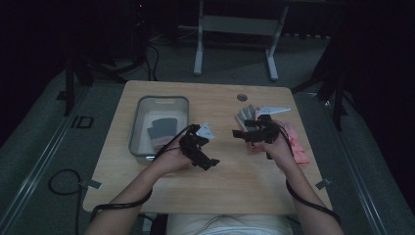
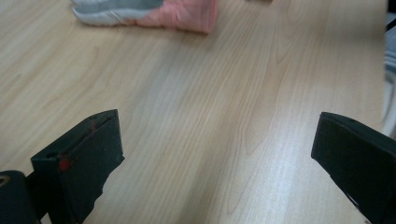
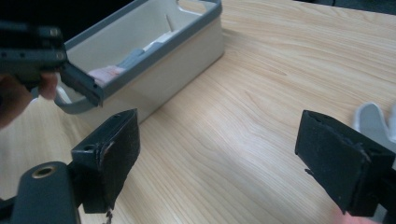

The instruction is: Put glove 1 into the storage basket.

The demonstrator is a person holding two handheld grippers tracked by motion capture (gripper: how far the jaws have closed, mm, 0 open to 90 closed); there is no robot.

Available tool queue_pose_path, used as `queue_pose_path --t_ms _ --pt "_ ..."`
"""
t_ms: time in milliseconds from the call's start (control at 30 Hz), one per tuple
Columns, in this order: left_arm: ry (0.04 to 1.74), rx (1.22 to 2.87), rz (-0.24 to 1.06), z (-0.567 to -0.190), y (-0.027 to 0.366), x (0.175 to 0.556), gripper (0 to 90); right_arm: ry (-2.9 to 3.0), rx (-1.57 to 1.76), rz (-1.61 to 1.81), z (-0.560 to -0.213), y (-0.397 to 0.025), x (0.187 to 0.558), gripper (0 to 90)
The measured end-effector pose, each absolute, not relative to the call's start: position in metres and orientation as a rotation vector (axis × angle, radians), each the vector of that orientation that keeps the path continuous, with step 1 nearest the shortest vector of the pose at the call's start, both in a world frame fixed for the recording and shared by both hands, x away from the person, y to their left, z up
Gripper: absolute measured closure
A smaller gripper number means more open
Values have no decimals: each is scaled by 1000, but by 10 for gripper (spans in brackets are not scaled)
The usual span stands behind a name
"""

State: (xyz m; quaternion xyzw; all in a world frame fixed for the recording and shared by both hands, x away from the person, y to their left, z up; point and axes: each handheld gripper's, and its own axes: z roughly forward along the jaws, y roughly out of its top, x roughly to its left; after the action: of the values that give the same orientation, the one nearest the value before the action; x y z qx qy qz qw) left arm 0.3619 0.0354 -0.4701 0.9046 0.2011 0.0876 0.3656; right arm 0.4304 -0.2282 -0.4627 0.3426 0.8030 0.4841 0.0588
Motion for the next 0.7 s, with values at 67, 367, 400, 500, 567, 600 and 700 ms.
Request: queue_pose_path --t_ms 67,367,400,500,567,600,700 --pt "529 2327 252 -477 28 355 15 2421 1048 1449 -464 -234 430 182" --pt "549 2323 247 -509 15 331 15 2367 1138 1345 -465 -265 431 398" --pt "569 2295 247 -512 16 329 15 2365 1138 1328 -465 -267 431 413" --pt "643 2237 271 -522 19 325 16 2360 1141 1292 -465 -275 431 444" --pt "682 2200 259 -528 23 323 16 2352 1157 1290 -465 -280 431 493" --pt "695 2190 259 -532 24 322 15 2354 1177 1291 -466 -282 431 498" --pt "725 2181 258 -541 25 319 16 2358 1218 1281 -467 -286 430 600"
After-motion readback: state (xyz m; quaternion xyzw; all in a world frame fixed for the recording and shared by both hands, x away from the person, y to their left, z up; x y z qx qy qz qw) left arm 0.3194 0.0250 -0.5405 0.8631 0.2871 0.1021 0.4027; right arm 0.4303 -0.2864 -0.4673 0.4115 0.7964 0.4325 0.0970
